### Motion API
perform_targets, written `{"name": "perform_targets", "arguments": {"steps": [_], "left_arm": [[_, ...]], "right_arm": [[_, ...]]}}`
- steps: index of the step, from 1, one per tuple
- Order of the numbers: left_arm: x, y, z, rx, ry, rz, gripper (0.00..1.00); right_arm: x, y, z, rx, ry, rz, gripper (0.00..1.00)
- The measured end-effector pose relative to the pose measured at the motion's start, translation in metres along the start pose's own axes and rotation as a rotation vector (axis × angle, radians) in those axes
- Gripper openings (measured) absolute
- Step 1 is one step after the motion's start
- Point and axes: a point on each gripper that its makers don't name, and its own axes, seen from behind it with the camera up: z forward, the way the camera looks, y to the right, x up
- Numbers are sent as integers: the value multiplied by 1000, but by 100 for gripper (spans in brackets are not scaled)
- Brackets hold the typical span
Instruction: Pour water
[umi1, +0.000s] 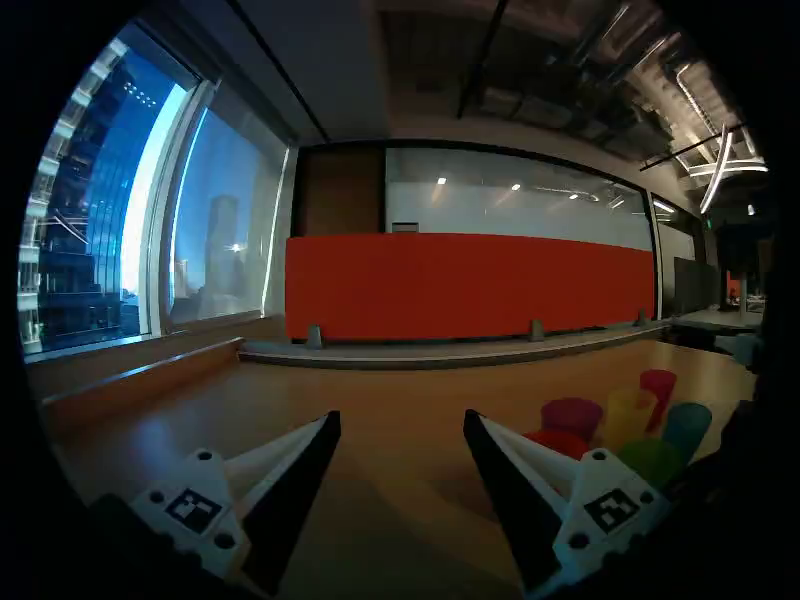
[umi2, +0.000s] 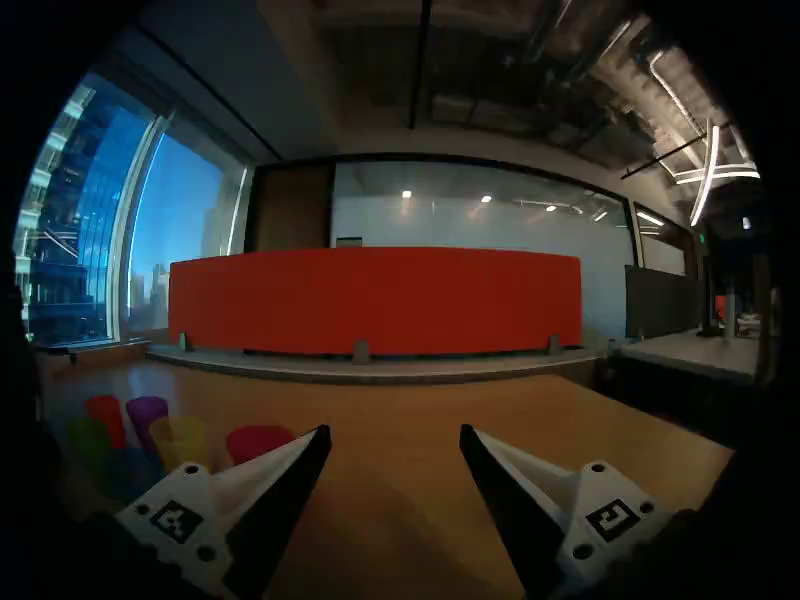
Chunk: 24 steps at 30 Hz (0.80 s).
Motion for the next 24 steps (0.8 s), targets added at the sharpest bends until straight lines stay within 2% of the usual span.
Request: {"name": "perform_targets", "arguments": {"steps": [8, 11, 18, 24], "left_arm": [[2, -3, -1, 5, -9, -12, 91], [9, -5, 0, 5, -11, -25, 91], [45, -5, -1, -8, 10, -42, 91], [72, -2, -2, -28, 0, -59, 91]], "right_arm": [[-1, -1, 2, 1, -7, -5, 100], [7, -2, 3, 5, -6, -6, 100], [42, -5, 7, 20, 9, -22, 100], [75, -3, 10, 26, 5, -34, 100]]}}
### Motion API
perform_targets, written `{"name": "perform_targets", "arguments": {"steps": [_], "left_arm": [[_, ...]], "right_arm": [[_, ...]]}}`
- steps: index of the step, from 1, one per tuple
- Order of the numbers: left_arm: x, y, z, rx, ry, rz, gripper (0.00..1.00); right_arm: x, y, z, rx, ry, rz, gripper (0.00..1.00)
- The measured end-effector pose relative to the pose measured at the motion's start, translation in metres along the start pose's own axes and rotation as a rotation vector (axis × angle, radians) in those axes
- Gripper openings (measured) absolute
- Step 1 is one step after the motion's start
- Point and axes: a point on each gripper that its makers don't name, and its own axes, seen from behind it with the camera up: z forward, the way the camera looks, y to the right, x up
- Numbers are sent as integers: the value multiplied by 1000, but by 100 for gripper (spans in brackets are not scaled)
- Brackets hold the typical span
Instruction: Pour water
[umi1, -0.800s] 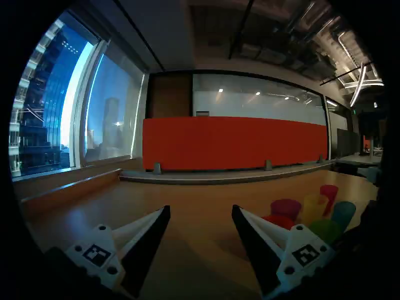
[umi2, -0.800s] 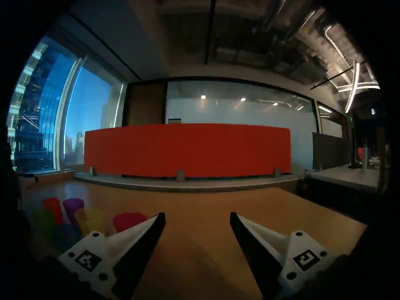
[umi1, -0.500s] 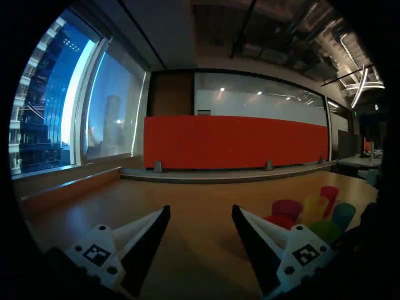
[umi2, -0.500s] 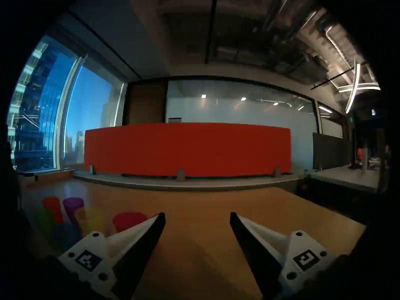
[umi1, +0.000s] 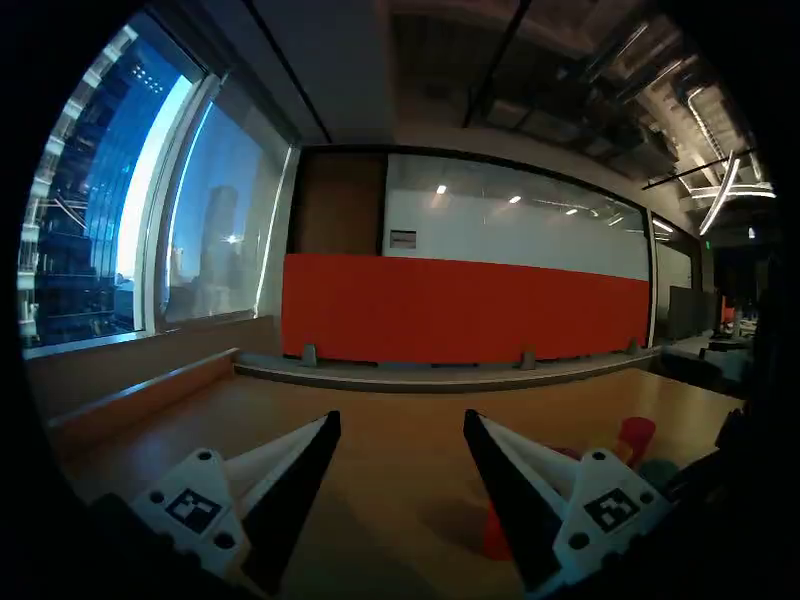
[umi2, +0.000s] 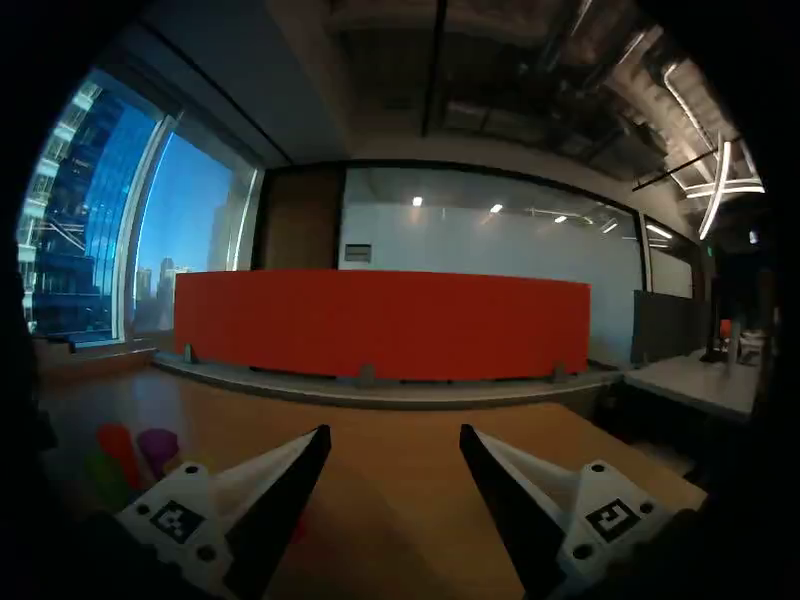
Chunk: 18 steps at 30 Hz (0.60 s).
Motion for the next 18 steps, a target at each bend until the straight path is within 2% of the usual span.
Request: {"name": "perform_targets", "arguments": {"steps": [5, 9, 12, 18], "left_arm": [[18, -5, 3, 3, -25, -7, 91], [39, -9, 6, 8, -20, 8, 91], [57, -7, 9, 1, -9, 23, 91], [87, 1, 17, -41, -2, 18, 91]], "right_arm": [[31, 0, 3, 17, 4, -7, 100], [57, 0, 5, 26, 21, -17, 100], [72, -1, 7, 32, 29, -24, 100], [98, -6, 9, 55, 21, -11, 100]]}}
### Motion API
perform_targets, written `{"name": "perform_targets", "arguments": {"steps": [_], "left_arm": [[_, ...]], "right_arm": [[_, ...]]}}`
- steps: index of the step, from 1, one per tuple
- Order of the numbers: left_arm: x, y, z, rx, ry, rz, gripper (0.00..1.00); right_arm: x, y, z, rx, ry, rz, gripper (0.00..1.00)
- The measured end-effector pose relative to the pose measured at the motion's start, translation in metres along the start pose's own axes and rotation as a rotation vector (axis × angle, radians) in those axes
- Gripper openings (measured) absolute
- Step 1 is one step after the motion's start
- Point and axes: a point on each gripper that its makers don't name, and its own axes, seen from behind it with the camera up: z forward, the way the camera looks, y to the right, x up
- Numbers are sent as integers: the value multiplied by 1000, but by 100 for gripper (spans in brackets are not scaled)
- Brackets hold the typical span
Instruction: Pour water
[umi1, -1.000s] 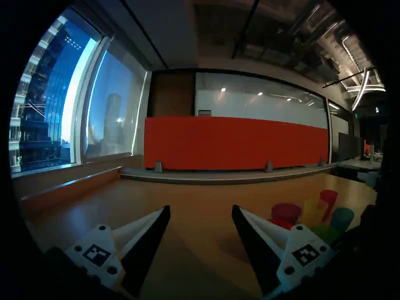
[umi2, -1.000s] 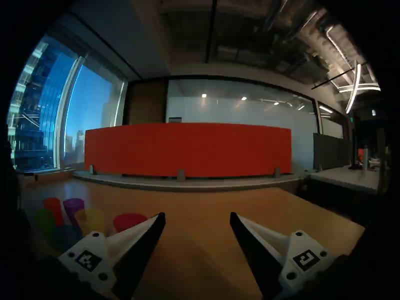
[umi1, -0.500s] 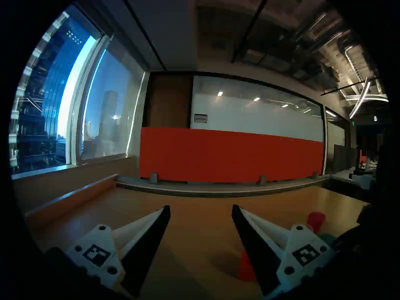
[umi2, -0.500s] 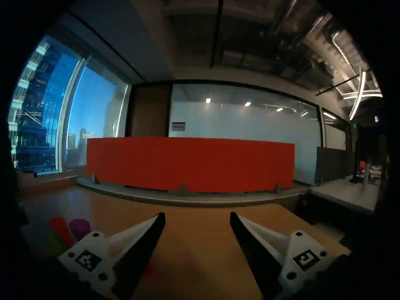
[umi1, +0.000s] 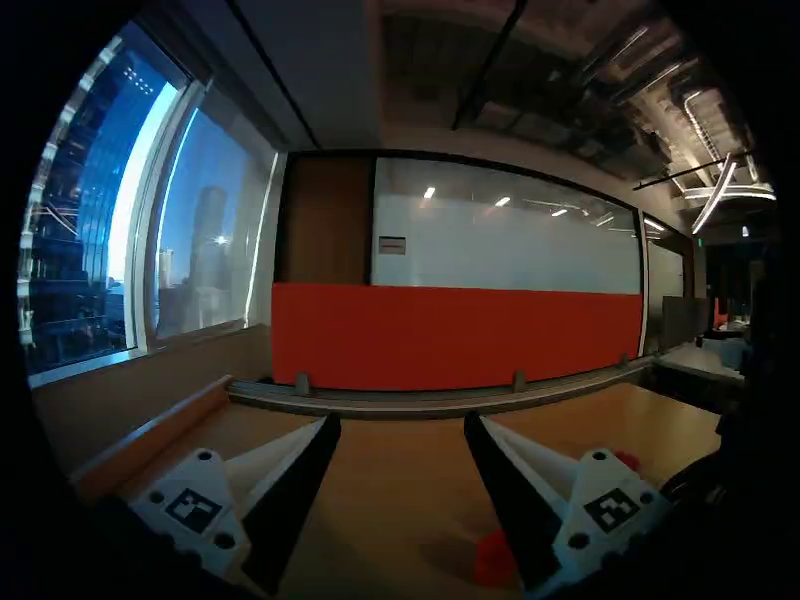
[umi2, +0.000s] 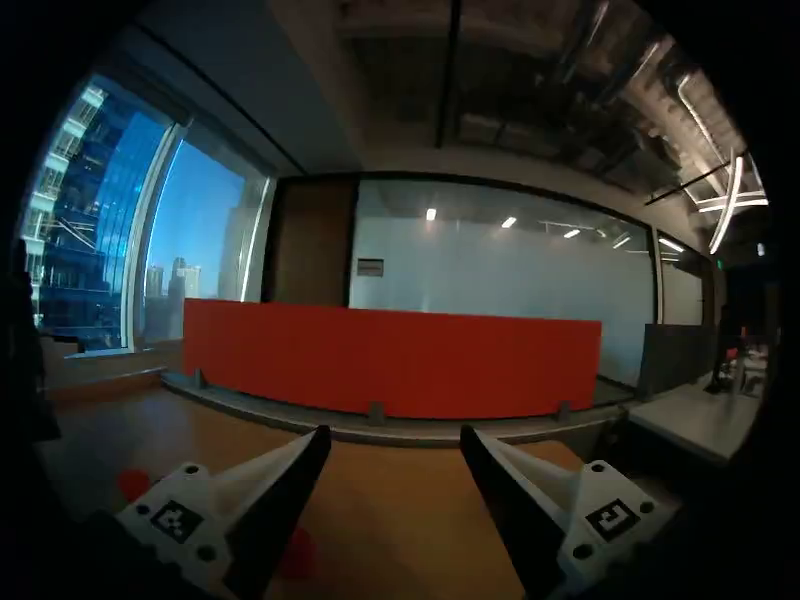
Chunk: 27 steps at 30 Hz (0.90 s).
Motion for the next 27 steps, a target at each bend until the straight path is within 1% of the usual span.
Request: {"name": "perform_targets", "arguments": {"steps": [3, 6, 9, 12, 14, 17, 23, 27], "left_arm": [[16, 0, 2, -10, 4, 4, 91], [34, 2, 0, -22, 19, 23, 91], [48, 6, -1, -41, 30, 42, 91], [56, 14, -3, -78, 30, 44, 91], [57, 22, -5, -116, 25, 36, 91], [56, 36, -9, -186, 10, 21, 91], [55, 65, -20, -330, 0, 12, 91], [58, 83, -30, -421, 0, 4, 91]], "right_arm": [[11, -3, 0, 18, -5, 23, 100], [20, -8, -1, 43, -13, 39, 100], [27, -13, -2, 70, -15, 44, 100], [31, -20, -4, 103, -12, 41, 100], [30, -27, -7, 138, -13, 37, 100], [28, -40, -11, 210, -23, 36, 100], [25, -69, -25, 377, -54, 38, 100], [27, -86, -35, 481, -60, 33, 100]]}}
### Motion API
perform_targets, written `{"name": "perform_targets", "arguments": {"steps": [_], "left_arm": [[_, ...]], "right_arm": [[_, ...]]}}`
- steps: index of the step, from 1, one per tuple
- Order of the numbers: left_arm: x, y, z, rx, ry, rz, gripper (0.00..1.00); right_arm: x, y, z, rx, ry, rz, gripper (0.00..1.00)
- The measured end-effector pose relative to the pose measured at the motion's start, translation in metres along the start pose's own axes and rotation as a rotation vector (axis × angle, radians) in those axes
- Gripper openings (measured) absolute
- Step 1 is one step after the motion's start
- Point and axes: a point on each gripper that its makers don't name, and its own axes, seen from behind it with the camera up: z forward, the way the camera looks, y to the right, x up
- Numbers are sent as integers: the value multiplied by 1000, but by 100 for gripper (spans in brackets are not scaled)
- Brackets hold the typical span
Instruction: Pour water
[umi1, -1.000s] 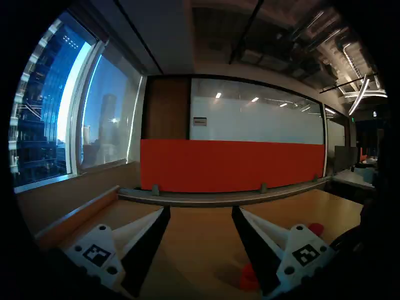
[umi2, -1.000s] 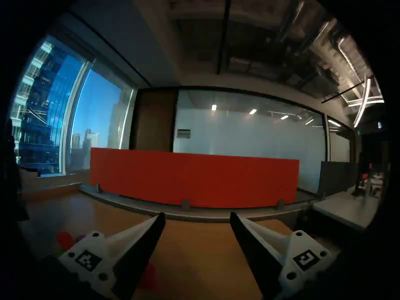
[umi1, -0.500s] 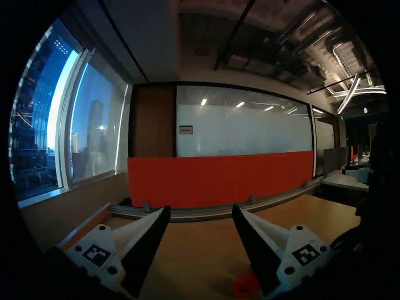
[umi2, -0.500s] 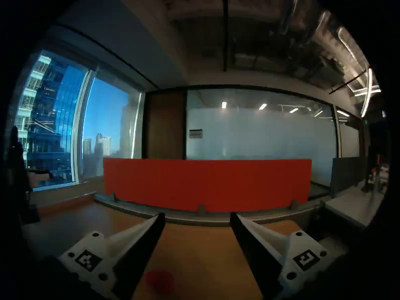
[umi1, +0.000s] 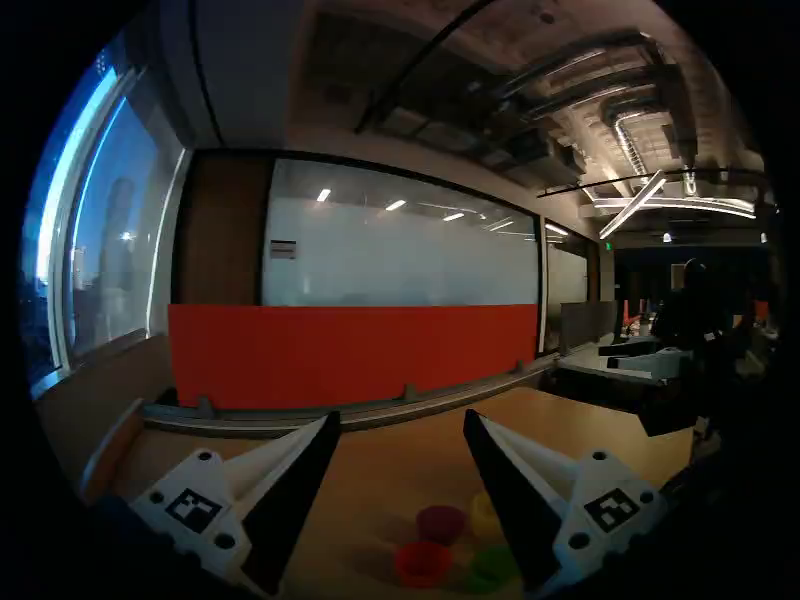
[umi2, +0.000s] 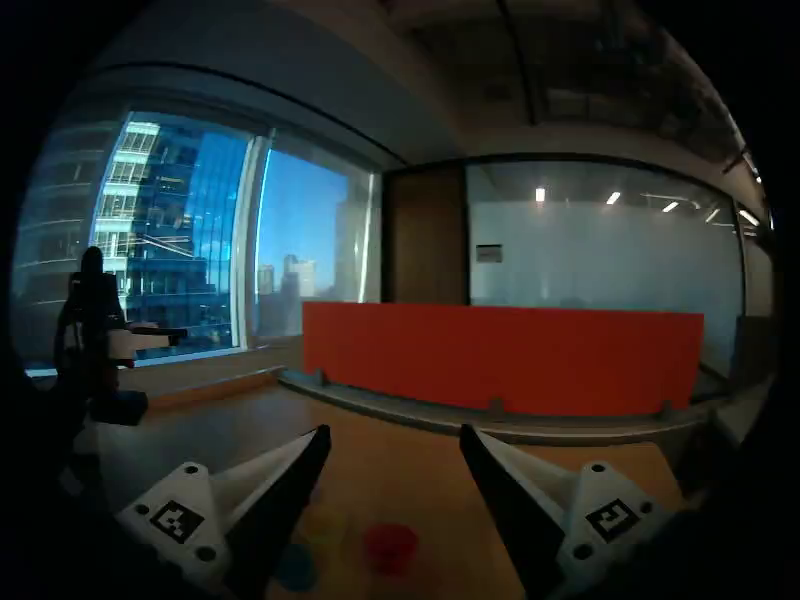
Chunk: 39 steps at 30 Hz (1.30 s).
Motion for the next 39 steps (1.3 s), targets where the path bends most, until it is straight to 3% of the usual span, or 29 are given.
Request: {"name": "perform_targets", "arguments": {"steps": [6, 9, 21, 27, 39], "left_arm": [[8, 29, -5, -126, 7, 4, 91], [9, 37, -7, -166, 7, 18, 91], [-18, 56, -13, -280, -88, 90, 91], [-33, 68, -17, -341, -140, 100, 91], [-61, 83, -25, -408, -214, 152, 91]], "right_arm": [[11, -20, -3, 112, 19, 1, 100], [13, -24, -5, 149, 25, -5, 100], [0, -51, -13, 294, -60, -4, 100], [-11, -57, -18, 335, -111, -30, 100], [-38, -74, -30, 405, -204, -106, 100]]}}
